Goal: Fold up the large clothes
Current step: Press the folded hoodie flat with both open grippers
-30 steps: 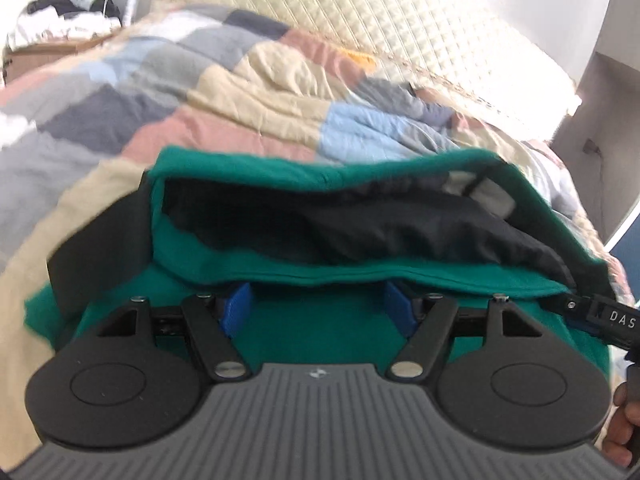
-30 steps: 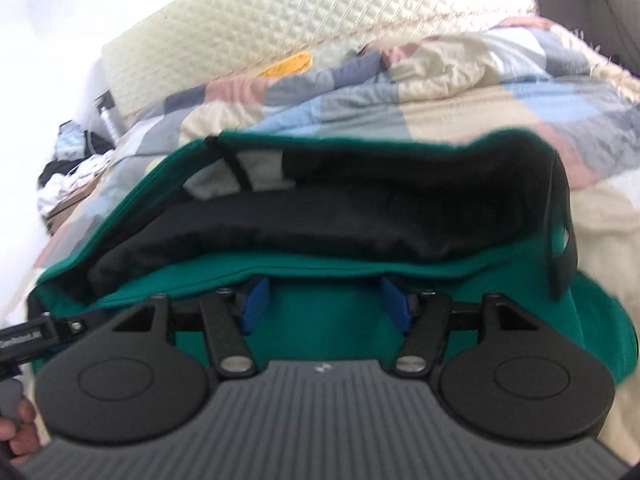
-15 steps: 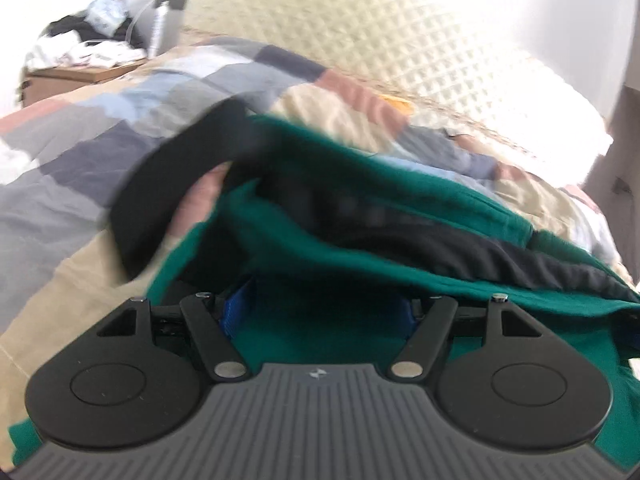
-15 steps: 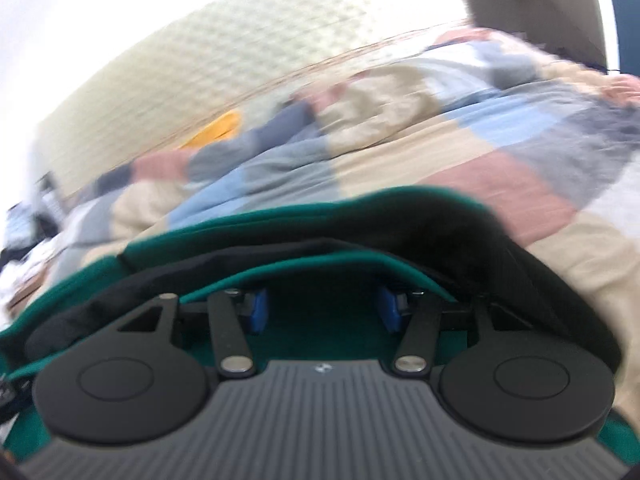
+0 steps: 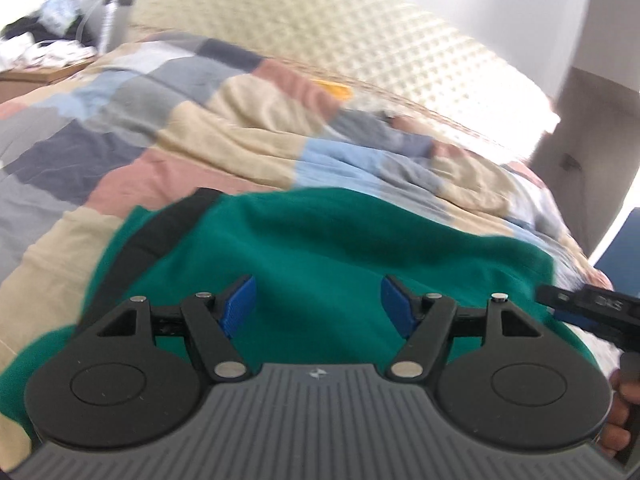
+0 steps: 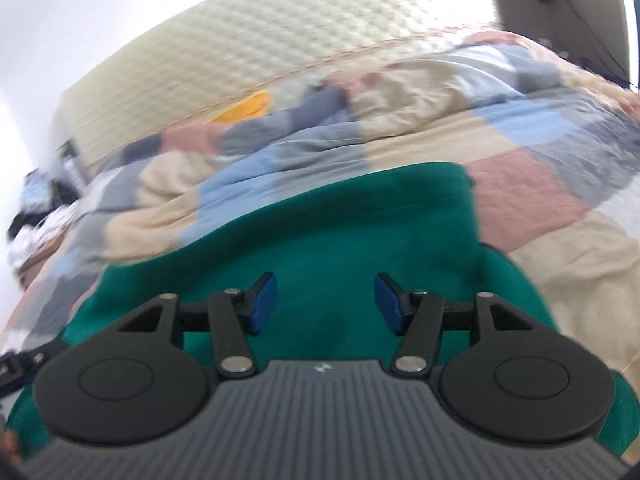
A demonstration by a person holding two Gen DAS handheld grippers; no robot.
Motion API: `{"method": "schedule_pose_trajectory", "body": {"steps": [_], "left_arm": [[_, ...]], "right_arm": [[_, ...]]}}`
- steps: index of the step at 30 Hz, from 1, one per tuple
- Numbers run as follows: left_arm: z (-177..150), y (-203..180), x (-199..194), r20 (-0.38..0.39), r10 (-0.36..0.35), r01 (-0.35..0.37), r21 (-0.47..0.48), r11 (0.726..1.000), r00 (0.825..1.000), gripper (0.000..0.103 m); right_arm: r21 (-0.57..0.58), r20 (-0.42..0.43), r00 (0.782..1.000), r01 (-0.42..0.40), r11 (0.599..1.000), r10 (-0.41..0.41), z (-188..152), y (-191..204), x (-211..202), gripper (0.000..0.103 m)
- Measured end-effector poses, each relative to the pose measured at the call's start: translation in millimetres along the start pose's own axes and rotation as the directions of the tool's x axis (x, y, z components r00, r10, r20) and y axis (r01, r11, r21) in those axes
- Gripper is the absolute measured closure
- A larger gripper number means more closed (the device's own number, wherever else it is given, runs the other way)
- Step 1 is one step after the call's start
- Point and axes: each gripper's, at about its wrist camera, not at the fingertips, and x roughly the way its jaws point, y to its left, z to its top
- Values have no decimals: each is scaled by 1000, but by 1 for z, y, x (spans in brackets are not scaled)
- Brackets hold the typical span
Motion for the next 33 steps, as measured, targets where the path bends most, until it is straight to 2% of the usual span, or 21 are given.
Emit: {"method": "schedule_pose_trajectory", "body": {"steps": [5,10,17,23,28,33], "left_arm": [[-18,-29,-18,-24,-62,63,78,995,998,29],[-33,-41,-9,-75,-39,48,130,990,996,29],[-37,-36,13,-139,-15,29,100,995,990,24],[-39,-33,21,-139,-1,14,90,996,990,22],[-40,-35,3,-124,11,-3,65,998,992,23],[-45,-26,-36,-124,8,-9,-10,1000,992,23]], "right_arm": [[-98,-9,997,-82,992,81,-11,29,-24,46],[-152,-68,984,-173,973,164,-24,47,-28,46],[-165,-109,981,-174,971,158,-33,49,-4,45],[-151,-115,980,-179,972,163,-39,44,10,45],[-109,-112,978,-188,976,176,-39,41,3,45],[-44,-120,977,-182,982,176,-39,32,-25,45]]}}
